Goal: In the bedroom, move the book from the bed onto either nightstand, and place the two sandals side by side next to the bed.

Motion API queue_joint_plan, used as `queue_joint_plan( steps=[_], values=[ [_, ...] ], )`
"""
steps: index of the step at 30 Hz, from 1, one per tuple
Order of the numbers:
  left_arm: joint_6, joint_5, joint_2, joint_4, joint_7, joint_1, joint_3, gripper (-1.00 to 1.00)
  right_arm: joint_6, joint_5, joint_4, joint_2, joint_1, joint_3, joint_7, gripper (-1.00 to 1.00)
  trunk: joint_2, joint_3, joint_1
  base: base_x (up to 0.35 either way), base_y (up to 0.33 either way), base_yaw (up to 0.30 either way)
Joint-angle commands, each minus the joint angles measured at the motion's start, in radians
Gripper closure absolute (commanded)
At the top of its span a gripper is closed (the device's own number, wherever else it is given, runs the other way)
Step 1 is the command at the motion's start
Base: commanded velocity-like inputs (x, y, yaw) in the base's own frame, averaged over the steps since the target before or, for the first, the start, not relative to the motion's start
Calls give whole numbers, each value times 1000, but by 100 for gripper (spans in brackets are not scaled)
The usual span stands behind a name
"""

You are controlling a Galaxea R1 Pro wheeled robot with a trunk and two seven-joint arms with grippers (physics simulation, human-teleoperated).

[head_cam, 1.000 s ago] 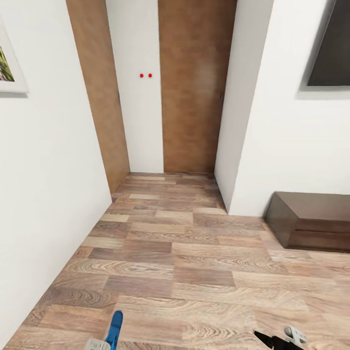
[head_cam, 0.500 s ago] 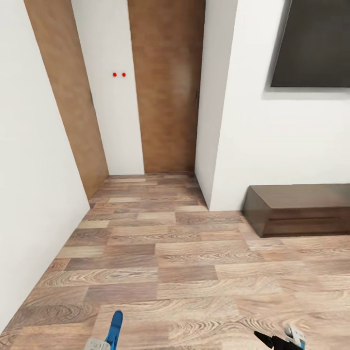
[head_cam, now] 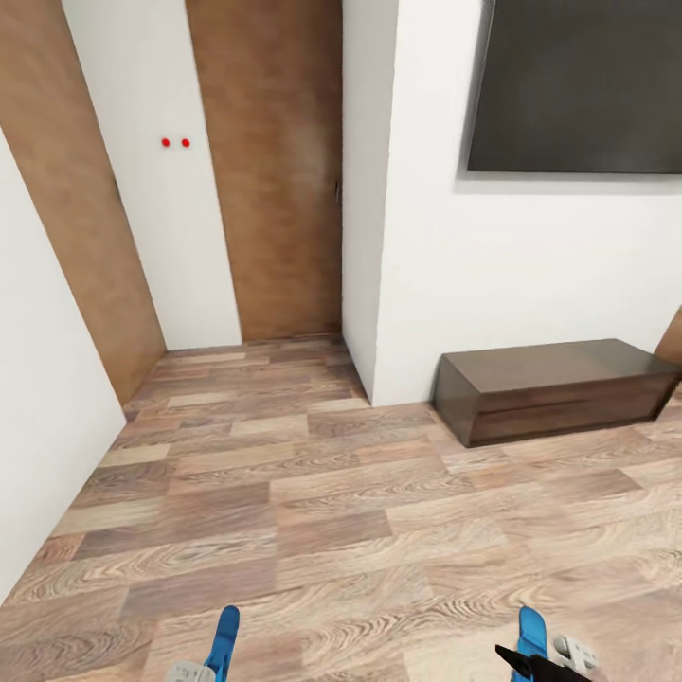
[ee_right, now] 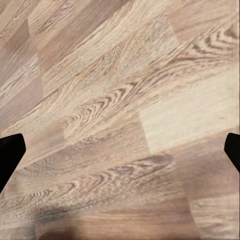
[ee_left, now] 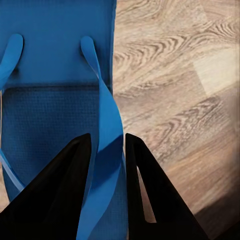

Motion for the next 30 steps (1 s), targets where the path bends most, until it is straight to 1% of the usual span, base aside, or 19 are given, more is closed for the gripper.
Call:
queue_joint_plan(
  steps=[1,27,30],
  values=[
    [-6,-11,0,0,-4,0,8,100,10,-4,0,0,-1,-5,4,-100,0,-1,0,0,0,-283],
    [-6,-11,0,0,-4,0,8,100,10,-4,0,0,-1,-5,4,-100,0,-1,0,0,0,-283],
    [-6,-11,0,0,-4,0,8,100,10,-4,0,0,-1,-5,4,-100,0,-1,0,0,0,-180]
  ],
)
